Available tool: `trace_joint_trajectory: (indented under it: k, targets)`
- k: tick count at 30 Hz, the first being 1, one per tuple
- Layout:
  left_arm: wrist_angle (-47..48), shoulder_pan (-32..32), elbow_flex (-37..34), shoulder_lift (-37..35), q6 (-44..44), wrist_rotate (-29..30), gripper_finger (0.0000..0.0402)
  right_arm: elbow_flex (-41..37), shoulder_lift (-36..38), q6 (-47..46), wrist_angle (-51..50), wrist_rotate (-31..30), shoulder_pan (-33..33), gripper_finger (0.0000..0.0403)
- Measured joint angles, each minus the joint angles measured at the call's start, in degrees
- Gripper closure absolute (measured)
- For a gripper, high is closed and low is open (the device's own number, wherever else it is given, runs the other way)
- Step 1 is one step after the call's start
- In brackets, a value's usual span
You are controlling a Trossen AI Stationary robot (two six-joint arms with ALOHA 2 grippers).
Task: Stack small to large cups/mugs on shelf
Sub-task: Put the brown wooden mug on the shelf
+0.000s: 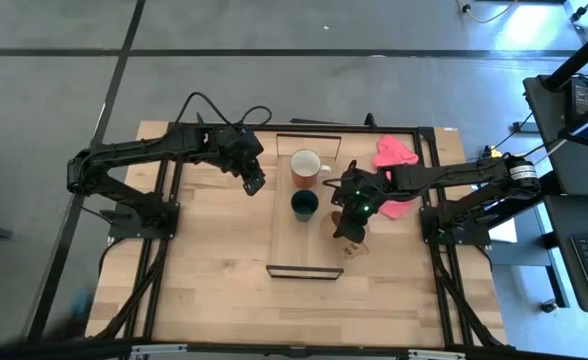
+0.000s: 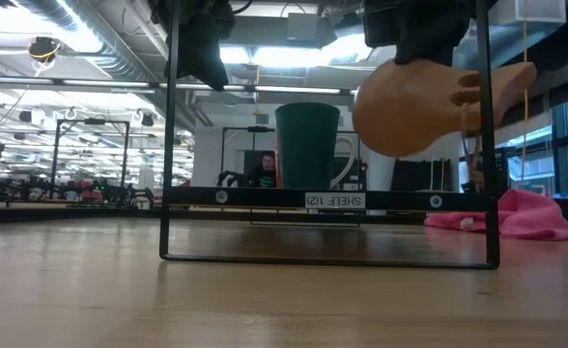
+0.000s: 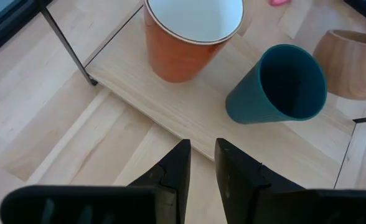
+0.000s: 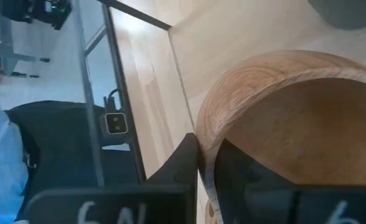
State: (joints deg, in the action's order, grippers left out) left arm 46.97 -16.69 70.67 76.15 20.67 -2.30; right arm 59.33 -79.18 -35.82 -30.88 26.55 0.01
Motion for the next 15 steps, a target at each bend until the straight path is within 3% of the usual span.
trace_joint_trajectory:
  k: [6,15]
  targets:
    - [-0.1,0.0,0.0,0.0,0.0,0.3,0.0333,0.0,0.0,0.4,-0.3,1.4,0.0,0.0371]
    - [0.0,0.0,0.0,0.0,0.0,0.3,0.0333,0.0,0.0,5.1,-17.0,-7.9,0.7,0.0373]
